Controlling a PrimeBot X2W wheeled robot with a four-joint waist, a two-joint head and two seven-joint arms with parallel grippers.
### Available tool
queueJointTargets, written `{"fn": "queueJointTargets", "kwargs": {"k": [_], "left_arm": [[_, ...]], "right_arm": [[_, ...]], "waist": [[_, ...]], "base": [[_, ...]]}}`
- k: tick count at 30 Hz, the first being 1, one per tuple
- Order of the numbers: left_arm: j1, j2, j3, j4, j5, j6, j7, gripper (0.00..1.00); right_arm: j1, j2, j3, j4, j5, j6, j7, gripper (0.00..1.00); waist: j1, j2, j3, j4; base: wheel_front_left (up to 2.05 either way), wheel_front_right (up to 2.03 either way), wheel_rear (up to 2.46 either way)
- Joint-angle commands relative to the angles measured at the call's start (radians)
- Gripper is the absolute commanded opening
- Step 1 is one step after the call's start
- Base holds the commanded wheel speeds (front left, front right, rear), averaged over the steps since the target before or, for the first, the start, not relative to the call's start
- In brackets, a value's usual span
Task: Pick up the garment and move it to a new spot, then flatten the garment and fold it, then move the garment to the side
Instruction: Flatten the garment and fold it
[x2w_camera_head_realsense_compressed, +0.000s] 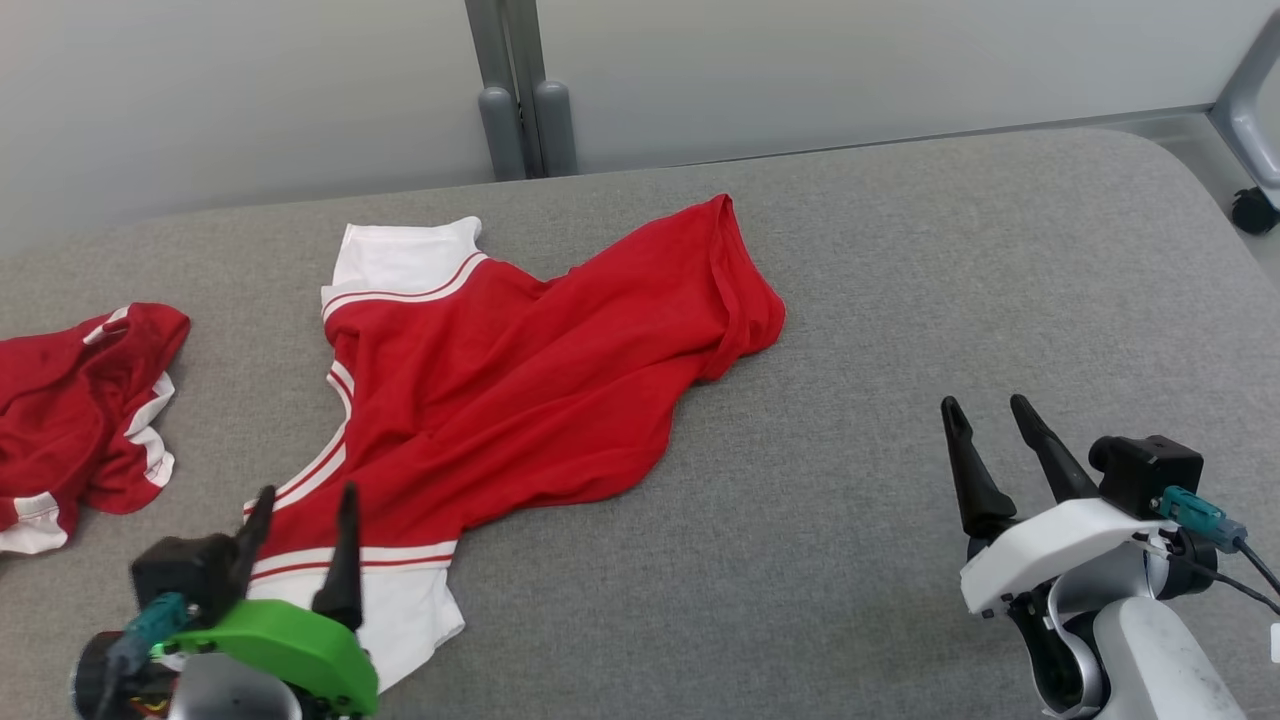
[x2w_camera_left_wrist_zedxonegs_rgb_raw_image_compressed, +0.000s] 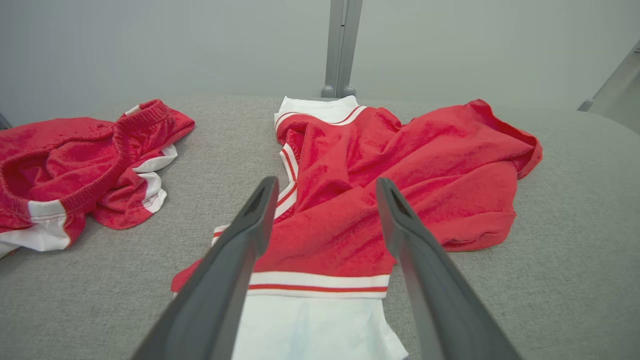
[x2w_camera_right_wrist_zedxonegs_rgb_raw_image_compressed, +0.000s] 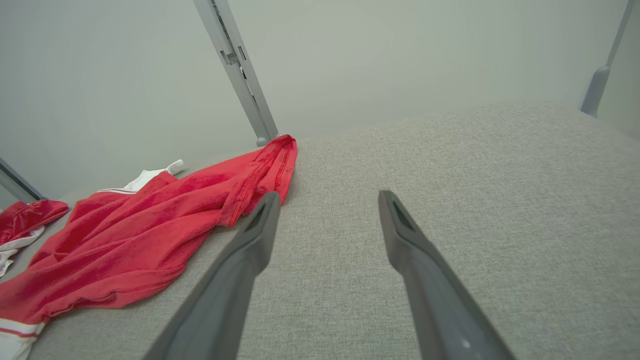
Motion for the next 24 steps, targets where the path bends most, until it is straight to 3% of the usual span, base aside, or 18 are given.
{"fn": "queueJointTargets", "kwargs": {"k": [1, 10, 14, 24], "left_arm": [[-0.003, -0.014, -0.021, -0.005, 0.017, -0.006, -0.009, 1.0], [-0.069, -0.047, -0.128, 0.03, 0.069, -0.042, 0.005, 1.0], [-0.139, -0.062, -0.192, 0.054, 0.095, -0.084, 0.032, 1.0], [-0.413, -0.156, -0.345, 0.258, 0.126, -0.19, 0.242, 1.0]], "right_arm": [[0.01, 0.003, -0.001, 0.001, 0.003, 0.0, -0.006, 1.0], [0.002, 0.004, 0.008, -0.005, 0.001, 0.0, -0.001, 1.0], [-0.008, 0.002, 0.013, -0.008, 0.004, 0.0, -0.007, 1.0], [-0.065, 0.007, 0.024, -0.003, -0.004, 0.0, -0.017, 1.0]], "waist": [[0.0, -0.0001, -0.007, 0.006], [0.0, -0.0001, -0.004, -0.011], [0.0, -0.0001, 0.012, -0.024], [0.0, -0.0001, 0.119, -0.118]], "base": [[0.0, 0.0, 0.0], [0.0, 0.0, 0.0], [0.0, 0.0, 0.0], [0.0, 0.0, 0.0]]}}
